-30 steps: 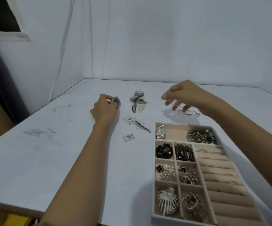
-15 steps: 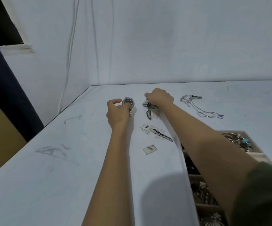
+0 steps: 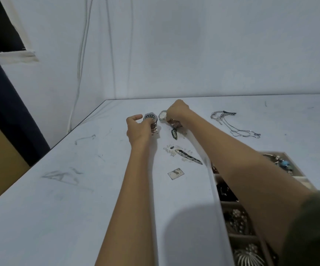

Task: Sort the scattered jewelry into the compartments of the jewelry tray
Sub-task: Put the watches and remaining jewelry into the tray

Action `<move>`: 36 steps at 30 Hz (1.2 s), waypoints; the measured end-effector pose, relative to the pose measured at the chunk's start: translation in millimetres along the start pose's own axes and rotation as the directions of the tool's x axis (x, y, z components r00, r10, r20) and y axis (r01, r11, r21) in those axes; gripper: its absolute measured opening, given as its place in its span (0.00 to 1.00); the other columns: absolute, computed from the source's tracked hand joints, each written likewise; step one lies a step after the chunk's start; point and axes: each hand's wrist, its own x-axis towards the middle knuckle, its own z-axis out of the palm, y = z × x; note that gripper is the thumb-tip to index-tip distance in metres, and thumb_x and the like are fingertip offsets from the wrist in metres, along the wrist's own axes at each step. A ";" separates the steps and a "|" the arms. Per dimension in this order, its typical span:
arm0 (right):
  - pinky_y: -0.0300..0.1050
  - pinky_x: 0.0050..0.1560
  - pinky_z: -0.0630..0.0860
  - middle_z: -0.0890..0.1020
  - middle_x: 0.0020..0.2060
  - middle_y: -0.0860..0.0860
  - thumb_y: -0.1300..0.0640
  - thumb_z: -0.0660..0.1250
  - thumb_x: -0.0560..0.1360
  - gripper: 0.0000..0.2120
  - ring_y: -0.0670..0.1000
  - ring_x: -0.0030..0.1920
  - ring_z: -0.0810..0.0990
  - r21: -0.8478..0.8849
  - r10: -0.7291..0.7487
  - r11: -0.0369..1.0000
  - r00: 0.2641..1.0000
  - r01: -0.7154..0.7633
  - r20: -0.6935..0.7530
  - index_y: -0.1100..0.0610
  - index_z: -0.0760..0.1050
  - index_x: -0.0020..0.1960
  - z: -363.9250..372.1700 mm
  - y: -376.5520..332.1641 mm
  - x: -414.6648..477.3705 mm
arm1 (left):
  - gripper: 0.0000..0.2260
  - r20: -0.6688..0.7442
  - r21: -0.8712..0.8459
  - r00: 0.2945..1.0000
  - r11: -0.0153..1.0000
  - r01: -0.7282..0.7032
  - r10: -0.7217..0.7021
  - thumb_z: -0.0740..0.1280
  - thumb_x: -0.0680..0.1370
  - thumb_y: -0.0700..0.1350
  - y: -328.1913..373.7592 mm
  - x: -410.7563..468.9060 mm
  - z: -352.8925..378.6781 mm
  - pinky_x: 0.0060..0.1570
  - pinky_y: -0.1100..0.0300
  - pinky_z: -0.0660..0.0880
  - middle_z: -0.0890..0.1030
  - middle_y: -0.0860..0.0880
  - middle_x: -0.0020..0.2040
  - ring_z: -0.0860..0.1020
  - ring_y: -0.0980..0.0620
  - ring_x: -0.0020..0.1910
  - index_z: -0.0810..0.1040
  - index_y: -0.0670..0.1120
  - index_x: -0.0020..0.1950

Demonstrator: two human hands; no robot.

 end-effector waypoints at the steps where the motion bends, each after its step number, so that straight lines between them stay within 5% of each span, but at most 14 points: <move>1: 0.40 0.27 0.70 0.78 0.31 0.56 0.68 0.67 0.72 0.09 0.53 0.27 0.76 0.108 0.031 0.993 0.998 -0.036 0.045 0.61 0.69 0.37 -6.8 -1.5 -5.7 | 0.14 0.007 -0.009 1.000 1.000 0.002 -0.002 0.68 0.73 0.41 1.5 -0.6 -0.1 0.57 0.49 0.76 0.78 0.47 0.46 0.79 0.46 0.44 0.68 0.49 0.55; 3: 0.38 0.23 0.71 0.82 0.28 0.55 0.69 0.67 0.74 0.09 0.52 0.24 0.78 0.281 0.057 0.955 0.989 -0.094 0.137 0.61 0.72 0.37 -23.9 -2.6 -16.1 | 0.14 0.028 -0.040 1.000 0.999 0.009 -0.008 0.68 0.73 0.39 3.1 -0.5 -0.1 0.54 0.52 0.78 0.79 0.44 0.48 0.80 0.47 0.41 0.69 0.48 0.55; 6: 0.46 0.43 0.78 0.84 0.50 0.58 0.68 0.67 0.75 0.07 0.56 0.41 0.80 0.409 0.014 0.906 0.973 -0.111 0.232 0.60 0.73 0.40 -53.8 0.2 -32.6 | 0.13 0.076 -0.103 0.997 0.994 0.034 -0.026 0.68 0.74 0.36 6.3 -3.0 0.0 0.45 0.54 0.80 0.79 0.41 0.53 0.80 0.46 0.40 0.69 0.45 0.55; 8: 0.49 0.48 0.79 0.83 0.45 0.56 0.67 0.66 0.76 0.06 0.54 0.40 0.80 0.485 -0.006 0.866 0.967 -0.123 0.255 0.59 0.74 0.42 -75.8 4.7 -46.8 | 0.14 0.128 -0.129 0.991 0.990 0.053 -0.036 0.67 0.75 0.34 10.1 -9.2 0.6 0.44 0.55 0.80 0.78 0.40 0.54 0.80 0.48 0.38 0.69 0.43 0.57; 10: 0.45 0.42 0.80 0.81 0.38 0.53 0.65 0.66 0.76 0.05 0.51 0.36 0.79 0.516 -0.022 0.848 0.965 -0.121 0.262 0.58 0.75 0.44 -97.1 10.5 -64.0 | 0.16 0.200 -0.130 0.979 0.989 0.073 -0.046 0.67 0.75 0.34 13.1 -14.7 1.3 0.46 0.54 0.80 0.79 0.39 0.54 0.81 0.47 0.39 0.70 0.40 0.60; 13: 0.42 0.39 0.81 0.81 0.38 0.51 0.62 0.69 0.75 0.09 0.48 0.34 0.81 0.552 -0.050 0.826 0.961 -0.114 0.273 0.54 0.74 0.53 -125.3 23.1 -87.6 | 0.21 0.318 -0.120 0.947 0.990 0.074 -0.032 0.69 0.74 0.34 17.9 -22.3 2.9 0.41 0.57 0.81 0.80 0.38 0.57 0.83 0.46 0.43 0.71 0.38 0.65; 17: 0.40 0.45 0.80 0.82 0.38 0.48 0.60 0.68 0.75 0.06 0.47 0.38 0.80 0.616 -0.118 0.783 0.953 -0.085 0.281 0.54 0.78 0.51 -153.5 46.8 -120.2 | 0.21 0.447 -0.062 0.895 0.998 0.023 0.007 0.72 0.73 0.38 28.4 -42.6 8.6 0.45 0.57 0.81 0.83 0.44 0.52 0.83 0.50 0.45 0.74 0.42 0.64; 21: 0.38 0.43 0.82 0.83 0.37 0.48 0.63 0.67 0.75 0.11 0.44 0.36 0.82 0.681 -0.152 0.728 0.950 -0.080 0.273 0.56 0.77 0.57 -168.5 72.9 -148.5 | 0.21 0.560 0.050 0.828 0.998 -0.047 0.011 0.74 0.71 0.38 36.0 -69.6 14.1 0.51 0.56 0.79 0.85 0.47 0.46 0.83 0.54 0.41 0.75 0.46 0.63; 30: 0.41 0.44 0.81 0.85 0.42 0.51 0.65 0.74 0.54 0.38 0.49 0.42 0.85 0.836 -0.159 0.543 0.969 -0.073 0.188 0.60 0.74 0.65 -171.9 120.9 -172.5 | 0.20 0.751 0.175 0.661 0.970 -0.169 -0.020 0.73 0.71 0.35 36.6 -104.0 29.4 0.47 0.61 0.80 0.85 0.44 0.47 0.84 0.50 0.45 0.77 0.43 0.62; 36: 0.47 0.54 0.80 0.85 0.41 0.52 0.67 0.73 0.57 0.36 0.50 0.42 0.85 0.857 -0.129 0.516 0.987 -0.011 0.090 0.62 0.74 0.65 -180.7 129.8 -176.8 | 0.17 0.762 0.290 0.646 0.915 -0.281 -0.042 0.75 0.70 0.36 33.2 -115.9 40.7 0.43 0.63 0.80 0.83 0.48 0.38 0.82 0.52 0.38 0.80 0.44 0.57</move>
